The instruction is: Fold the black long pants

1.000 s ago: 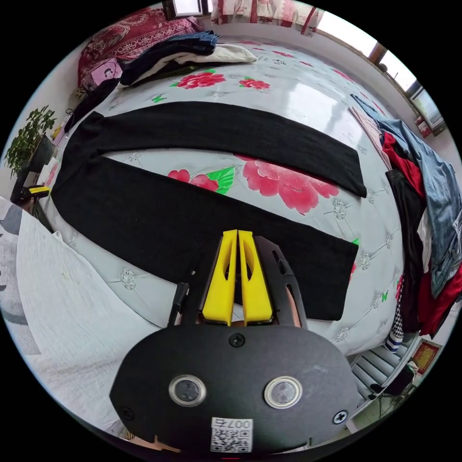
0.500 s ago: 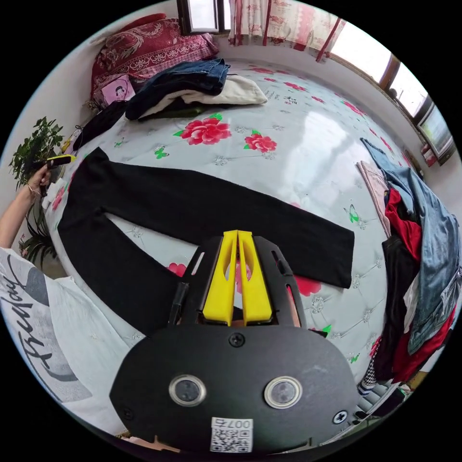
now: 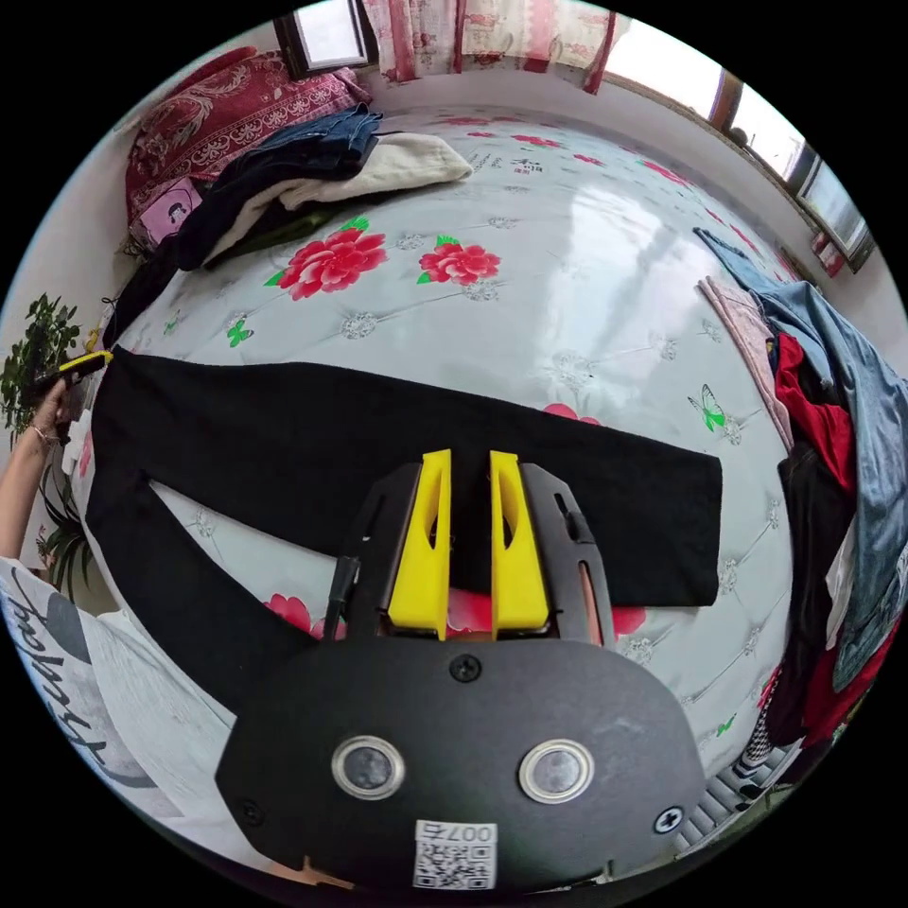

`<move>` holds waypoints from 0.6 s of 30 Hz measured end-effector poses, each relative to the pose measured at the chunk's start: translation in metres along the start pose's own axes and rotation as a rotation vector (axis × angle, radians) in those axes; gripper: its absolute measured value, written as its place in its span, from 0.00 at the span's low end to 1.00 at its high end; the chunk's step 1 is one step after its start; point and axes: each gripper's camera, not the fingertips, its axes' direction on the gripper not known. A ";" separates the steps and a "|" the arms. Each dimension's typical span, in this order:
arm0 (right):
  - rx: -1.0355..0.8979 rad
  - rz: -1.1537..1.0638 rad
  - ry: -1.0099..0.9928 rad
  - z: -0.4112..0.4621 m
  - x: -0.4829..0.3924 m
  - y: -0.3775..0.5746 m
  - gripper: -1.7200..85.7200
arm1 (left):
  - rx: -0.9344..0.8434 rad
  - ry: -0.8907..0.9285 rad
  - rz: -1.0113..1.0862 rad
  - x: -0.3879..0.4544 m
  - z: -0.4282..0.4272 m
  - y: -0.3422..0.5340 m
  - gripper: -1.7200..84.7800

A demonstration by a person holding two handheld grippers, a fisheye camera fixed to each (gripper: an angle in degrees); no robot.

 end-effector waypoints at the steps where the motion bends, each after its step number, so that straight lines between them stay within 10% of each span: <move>1: 0.009 -0.007 0.010 -0.001 -0.002 0.002 0.08 | 0.018 -0.004 -0.025 -0.004 -0.006 0.005 0.01; 18: 0.054 0.169 -0.052 -0.096 0.030 0.114 0.11 | -0.227 0.079 -0.311 -0.060 -0.020 0.173 0.08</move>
